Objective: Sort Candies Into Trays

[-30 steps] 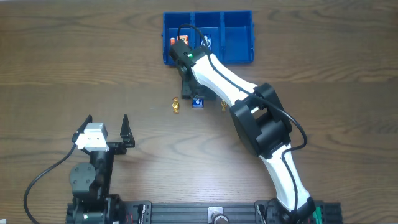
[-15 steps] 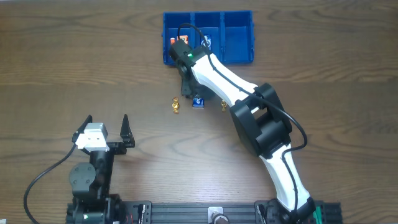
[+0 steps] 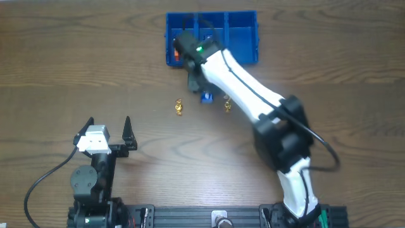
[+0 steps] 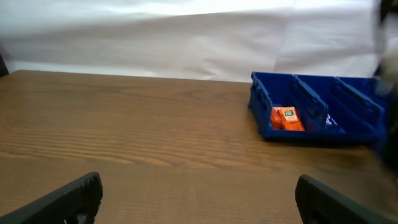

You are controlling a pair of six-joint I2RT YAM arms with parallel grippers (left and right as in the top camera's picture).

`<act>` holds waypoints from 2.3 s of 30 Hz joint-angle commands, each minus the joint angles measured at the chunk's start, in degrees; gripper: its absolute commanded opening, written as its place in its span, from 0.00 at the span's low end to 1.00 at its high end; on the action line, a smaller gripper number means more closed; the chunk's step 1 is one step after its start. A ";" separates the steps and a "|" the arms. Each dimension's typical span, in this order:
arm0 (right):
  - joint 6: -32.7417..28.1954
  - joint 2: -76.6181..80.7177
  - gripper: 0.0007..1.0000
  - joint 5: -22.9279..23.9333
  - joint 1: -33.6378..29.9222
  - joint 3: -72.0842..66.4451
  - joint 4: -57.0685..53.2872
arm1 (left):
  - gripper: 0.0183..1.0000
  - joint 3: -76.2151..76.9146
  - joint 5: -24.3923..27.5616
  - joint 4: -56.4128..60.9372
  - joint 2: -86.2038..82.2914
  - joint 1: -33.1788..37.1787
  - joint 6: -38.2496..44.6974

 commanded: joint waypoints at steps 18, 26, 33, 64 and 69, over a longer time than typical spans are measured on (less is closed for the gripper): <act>-16.87 3.15 0.20 7.67 -8.52 17.27 19.08 | 1.00 -0.94 0.76 -2.29 -0.33 0.17 0.61; -16.85 8.83 0.20 7.69 -8.79 17.27 20.48 | 1.00 -0.94 0.76 -2.27 -0.33 0.17 0.61; -16.85 10.10 0.20 7.69 -9.09 17.16 20.50 | 1.00 -0.94 0.76 -2.29 -0.33 0.17 0.61; -16.90 6.97 0.76 7.72 -8.26 24.65 12.76 | 1.00 -0.94 0.76 -2.29 -0.33 0.17 0.61; -13.38 2.38 0.88 7.67 -4.33 27.06 4.39 | 1.00 -0.94 0.76 -2.29 -0.33 0.17 0.63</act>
